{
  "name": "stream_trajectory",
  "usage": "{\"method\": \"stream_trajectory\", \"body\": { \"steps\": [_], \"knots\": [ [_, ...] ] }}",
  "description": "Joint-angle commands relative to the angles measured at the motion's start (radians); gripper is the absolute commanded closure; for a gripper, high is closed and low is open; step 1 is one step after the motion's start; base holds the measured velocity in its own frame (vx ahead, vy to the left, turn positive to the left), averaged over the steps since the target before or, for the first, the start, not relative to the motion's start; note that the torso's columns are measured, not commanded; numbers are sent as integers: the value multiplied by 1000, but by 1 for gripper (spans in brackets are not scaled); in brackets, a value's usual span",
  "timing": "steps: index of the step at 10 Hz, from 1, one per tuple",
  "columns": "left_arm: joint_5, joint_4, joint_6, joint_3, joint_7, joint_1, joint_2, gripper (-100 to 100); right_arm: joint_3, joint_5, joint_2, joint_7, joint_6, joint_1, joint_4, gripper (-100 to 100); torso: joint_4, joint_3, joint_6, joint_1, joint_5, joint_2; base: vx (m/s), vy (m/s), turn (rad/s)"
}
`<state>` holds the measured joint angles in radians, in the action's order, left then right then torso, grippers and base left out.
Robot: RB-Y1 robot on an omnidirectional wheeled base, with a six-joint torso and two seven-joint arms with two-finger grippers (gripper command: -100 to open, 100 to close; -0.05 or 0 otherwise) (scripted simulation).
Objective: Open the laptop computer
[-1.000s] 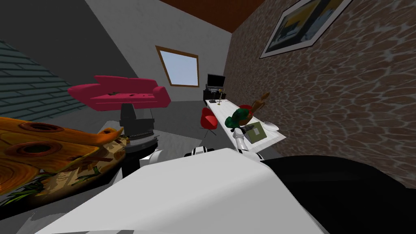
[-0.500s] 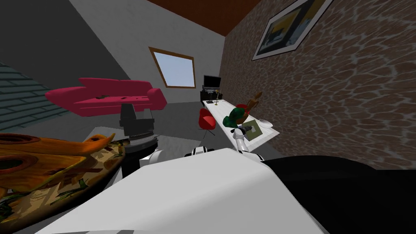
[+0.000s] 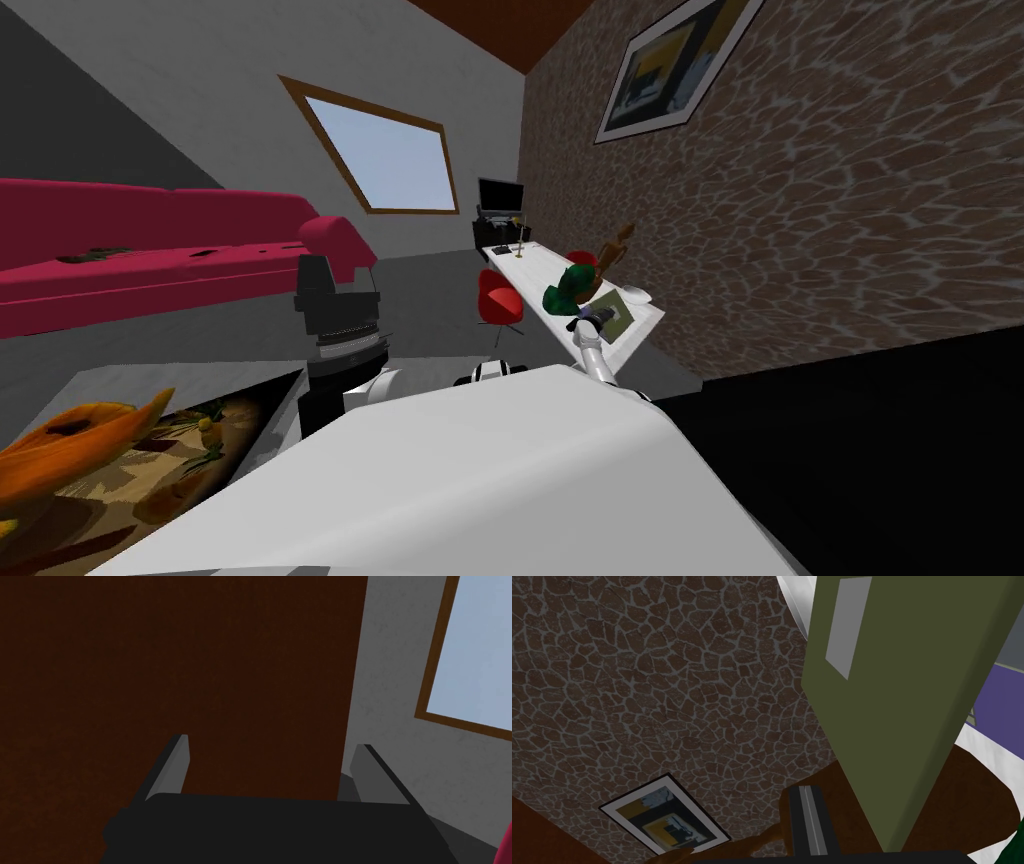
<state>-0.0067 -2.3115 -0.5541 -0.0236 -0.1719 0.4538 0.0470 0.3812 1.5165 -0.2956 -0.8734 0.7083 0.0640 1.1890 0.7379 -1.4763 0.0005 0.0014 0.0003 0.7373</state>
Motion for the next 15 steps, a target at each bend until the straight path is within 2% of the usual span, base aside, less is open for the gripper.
{"method": "stream_trajectory", "body": {
  "steps": [1,2,3,4,5,6,8,9,15],
  "knots": [
    [0,0,0,0,0,0,0,0,-36,1,3,8,-60,-41,59,100,-1,-2,-1,2,1,-3,153,104,-281],
    [0,0,0,0,0,0,0,0,-57,-1,7,9,-94,-70,86,100,0,0,-2,-1,0,1,125,97,-410],
    [0,0,0,0,0,0,0,0,-57,-1,7,9,-94,-70,97,100,1,2,0,-3,-1,3,92,82,-186],
    [0,0,0,0,0,0,0,0,-79,-4,11,10,-128,-98,127,100,1,3,-2,-3,-1,4,126,79,-331],
    [0,0,0,0,0,0,0,0,-79,-4,11,10,-128,-98,135,100,0,1,0,-3,-1,1,113,71,-170],
    [0,0,0,0,0,0,0,0,-100,-6,15,11,-162,-127,167,100,0,0,-1,-2,-1,0,135,89,-316],
    [0,0,0,0,0,0,0,0,-98,-2,12,17,-156,-123,160,100,0,0,-1,-1,0,1,67,59,-101],
    [0,0,0,0,0,-1,0,0,-100,24,26,54,-138,-135,158,-100,1,2,-1,-4,-1,4,26,-27,75],
    [0,0,0,0,0,-1,0,0,-107,92,66,164,-82,-167,141,-100,0,0,-1,0,0,0,17,-56,58]
  ]
}}
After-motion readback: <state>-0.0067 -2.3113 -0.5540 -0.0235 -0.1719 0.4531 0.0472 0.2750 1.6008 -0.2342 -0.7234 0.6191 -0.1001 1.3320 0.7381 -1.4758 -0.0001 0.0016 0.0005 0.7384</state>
